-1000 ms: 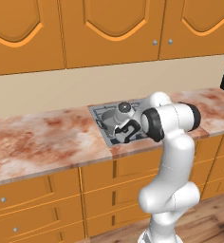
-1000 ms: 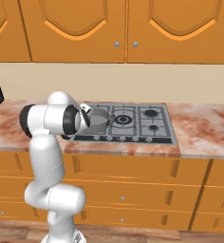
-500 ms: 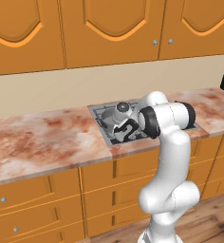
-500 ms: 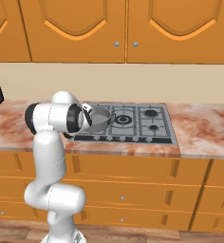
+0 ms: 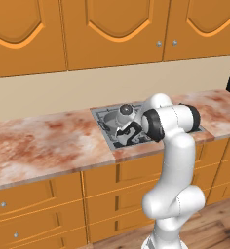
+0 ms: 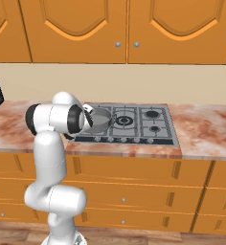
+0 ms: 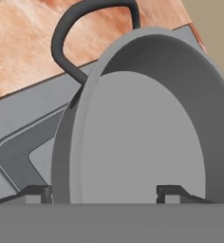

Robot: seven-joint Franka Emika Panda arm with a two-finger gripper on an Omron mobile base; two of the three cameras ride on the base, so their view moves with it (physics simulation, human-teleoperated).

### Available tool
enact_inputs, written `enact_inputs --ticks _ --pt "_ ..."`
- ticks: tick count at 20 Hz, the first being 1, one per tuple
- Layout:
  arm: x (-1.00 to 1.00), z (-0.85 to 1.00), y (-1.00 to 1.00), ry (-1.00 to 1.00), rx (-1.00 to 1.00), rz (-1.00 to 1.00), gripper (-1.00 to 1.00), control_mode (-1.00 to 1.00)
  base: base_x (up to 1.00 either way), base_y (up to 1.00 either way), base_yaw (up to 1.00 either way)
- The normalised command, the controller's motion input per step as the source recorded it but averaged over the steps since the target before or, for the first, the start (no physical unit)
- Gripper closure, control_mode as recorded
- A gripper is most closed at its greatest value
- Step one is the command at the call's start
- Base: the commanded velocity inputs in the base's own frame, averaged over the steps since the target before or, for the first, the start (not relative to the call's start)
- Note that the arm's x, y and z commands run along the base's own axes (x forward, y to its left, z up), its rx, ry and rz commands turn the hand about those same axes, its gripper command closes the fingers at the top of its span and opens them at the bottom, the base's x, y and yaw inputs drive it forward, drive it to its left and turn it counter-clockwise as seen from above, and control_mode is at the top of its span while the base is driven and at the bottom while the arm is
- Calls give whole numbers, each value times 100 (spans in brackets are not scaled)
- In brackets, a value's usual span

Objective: Move the pot and pan from the stove into the sink.

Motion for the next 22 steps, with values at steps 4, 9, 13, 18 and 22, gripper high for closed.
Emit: enact_inputs --ticks 4,9,13,18,22 --pt "0 -5 0 0 0 0 100 -100 0 0 0" --pt "0 0 0 0 0 0 100 -100 0 0 0" --pt "0 0 0 0 0 0 100 -100 0 0 0" --pt "-1 12 0 0 1 0 100 -100 0 0 0" --pt "-11 57 0 0 6 0 100 -100 0 0 0"
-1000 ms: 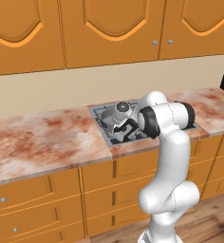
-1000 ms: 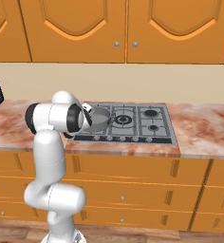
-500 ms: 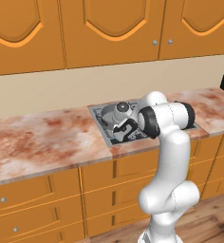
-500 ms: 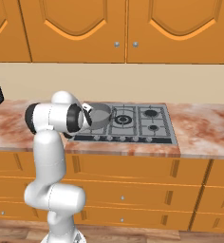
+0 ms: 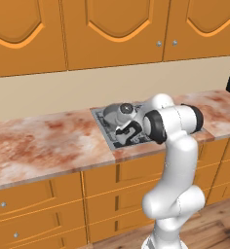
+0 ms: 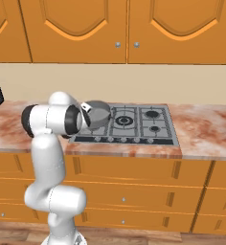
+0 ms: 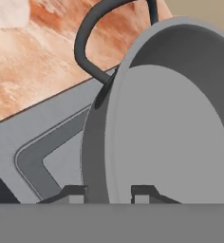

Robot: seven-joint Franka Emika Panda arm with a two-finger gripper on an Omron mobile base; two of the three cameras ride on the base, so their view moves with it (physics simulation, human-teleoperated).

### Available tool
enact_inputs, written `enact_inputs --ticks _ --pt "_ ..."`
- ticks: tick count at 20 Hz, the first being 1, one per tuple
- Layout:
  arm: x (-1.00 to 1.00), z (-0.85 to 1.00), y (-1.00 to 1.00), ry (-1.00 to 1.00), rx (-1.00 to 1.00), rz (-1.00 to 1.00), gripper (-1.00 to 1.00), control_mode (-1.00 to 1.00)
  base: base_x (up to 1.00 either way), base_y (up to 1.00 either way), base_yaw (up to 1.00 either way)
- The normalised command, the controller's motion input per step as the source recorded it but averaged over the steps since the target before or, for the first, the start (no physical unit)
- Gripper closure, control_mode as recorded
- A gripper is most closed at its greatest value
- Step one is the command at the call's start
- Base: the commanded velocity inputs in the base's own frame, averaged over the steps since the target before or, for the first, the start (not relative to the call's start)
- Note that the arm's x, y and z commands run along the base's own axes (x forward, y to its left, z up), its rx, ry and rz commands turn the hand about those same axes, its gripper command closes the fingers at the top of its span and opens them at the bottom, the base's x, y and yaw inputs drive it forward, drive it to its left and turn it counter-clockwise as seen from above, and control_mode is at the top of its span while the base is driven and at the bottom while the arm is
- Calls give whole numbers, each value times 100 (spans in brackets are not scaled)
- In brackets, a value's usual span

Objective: Move the pot and pan from the stove into the sink.

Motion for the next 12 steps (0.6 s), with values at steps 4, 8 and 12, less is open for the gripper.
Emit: enact_inputs --ticks 4,8,12 --pt "-21 75 0 1 6 0 100 -100 0 0 0" --pt "-32 83 0 7 7 0 100 -100 0 0 0" --pt "-34 89 0 11 7 0 100 -100 0 0 0"
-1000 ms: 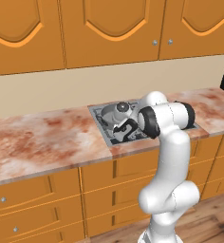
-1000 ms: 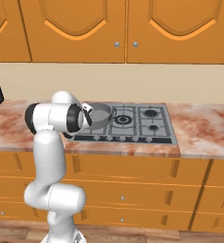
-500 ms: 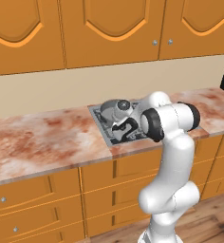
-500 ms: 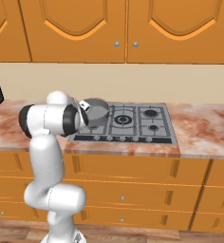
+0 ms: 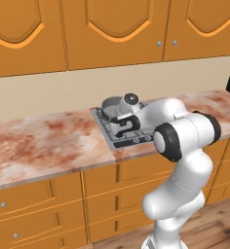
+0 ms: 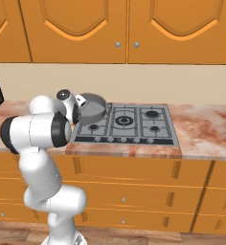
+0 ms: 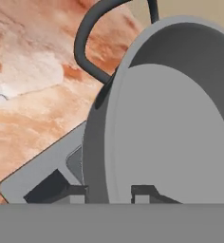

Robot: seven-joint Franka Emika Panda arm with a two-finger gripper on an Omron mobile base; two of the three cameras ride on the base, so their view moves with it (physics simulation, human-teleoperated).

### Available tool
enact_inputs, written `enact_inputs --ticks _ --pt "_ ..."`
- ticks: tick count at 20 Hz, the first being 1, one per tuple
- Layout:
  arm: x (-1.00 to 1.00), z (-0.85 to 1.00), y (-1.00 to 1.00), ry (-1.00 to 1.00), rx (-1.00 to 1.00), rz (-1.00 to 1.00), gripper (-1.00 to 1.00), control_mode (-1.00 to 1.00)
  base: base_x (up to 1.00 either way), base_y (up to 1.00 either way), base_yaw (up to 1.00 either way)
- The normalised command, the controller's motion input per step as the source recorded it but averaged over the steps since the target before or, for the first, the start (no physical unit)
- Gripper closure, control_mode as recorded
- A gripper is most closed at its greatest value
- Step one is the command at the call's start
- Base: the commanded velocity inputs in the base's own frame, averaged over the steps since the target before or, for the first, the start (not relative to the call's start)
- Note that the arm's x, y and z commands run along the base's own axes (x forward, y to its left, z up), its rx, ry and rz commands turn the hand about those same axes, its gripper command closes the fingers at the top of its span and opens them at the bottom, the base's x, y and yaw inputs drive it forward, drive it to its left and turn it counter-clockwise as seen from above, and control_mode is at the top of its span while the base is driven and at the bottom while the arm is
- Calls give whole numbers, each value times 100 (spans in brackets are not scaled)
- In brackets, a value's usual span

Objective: Move the pot and pan from the stove into the sink.

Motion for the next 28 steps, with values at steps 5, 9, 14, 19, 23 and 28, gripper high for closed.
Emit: enact_inputs --ticks 5,9,14,19,23,28 --pt "-49 83 0 13 5 0 100 -100 0 0 0" --pt "-56 78 0 15 4 0 100 -100 0 0 0" --pt "-13 8 0 3 0 0 100 -100 0 0 0" --pt "-11 18 -4 4 3 0 100 -100 0 0 0" --pt "-27 51 -11 14 7 0 100 -100 0 0 0" --pt "-53 34 -16 13 3 0 100 -100 0 0 0"
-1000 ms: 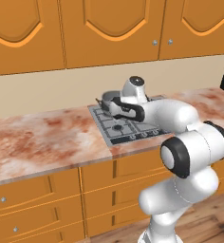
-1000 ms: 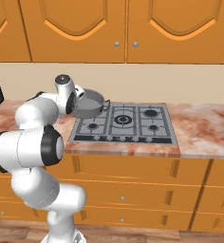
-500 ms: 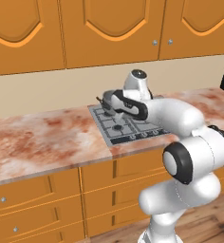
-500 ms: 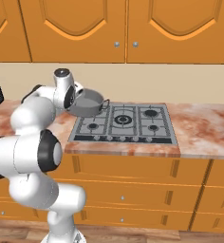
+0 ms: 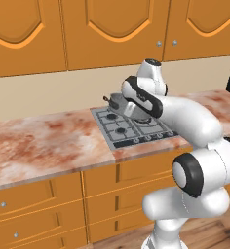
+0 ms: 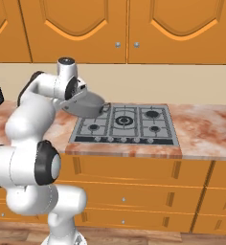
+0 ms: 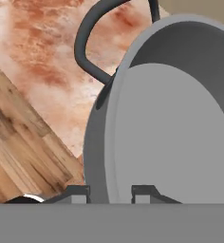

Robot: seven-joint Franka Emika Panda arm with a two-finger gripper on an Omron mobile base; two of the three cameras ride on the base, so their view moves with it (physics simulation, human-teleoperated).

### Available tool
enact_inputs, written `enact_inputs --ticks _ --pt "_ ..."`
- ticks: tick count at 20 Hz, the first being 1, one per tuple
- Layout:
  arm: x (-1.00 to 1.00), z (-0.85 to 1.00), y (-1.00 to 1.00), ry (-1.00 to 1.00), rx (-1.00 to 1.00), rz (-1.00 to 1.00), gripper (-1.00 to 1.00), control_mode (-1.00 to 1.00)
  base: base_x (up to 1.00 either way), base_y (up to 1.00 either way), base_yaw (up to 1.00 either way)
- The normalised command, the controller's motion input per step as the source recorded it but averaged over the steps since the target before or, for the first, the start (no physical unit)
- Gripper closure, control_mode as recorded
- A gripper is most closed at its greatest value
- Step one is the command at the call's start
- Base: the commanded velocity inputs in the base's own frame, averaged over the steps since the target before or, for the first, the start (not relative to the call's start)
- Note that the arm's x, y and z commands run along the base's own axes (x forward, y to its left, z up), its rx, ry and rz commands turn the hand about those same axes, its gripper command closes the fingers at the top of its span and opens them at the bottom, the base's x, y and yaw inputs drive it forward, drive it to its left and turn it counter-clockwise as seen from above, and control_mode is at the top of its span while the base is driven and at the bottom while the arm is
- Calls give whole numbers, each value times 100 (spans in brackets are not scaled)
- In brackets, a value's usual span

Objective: Move the pot and pan from the stove into the sink.

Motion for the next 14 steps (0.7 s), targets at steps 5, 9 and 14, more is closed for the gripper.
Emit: enact_inputs --ticks 5,9,14 --pt "-88 19 -11 4 0 3 100 -100 0 0 0" --pt "-100 22 -3 1 0 5 100 -100 0 0 0" --pt "-100 33 -1 -9 0 7 100 -100 0 0 0"
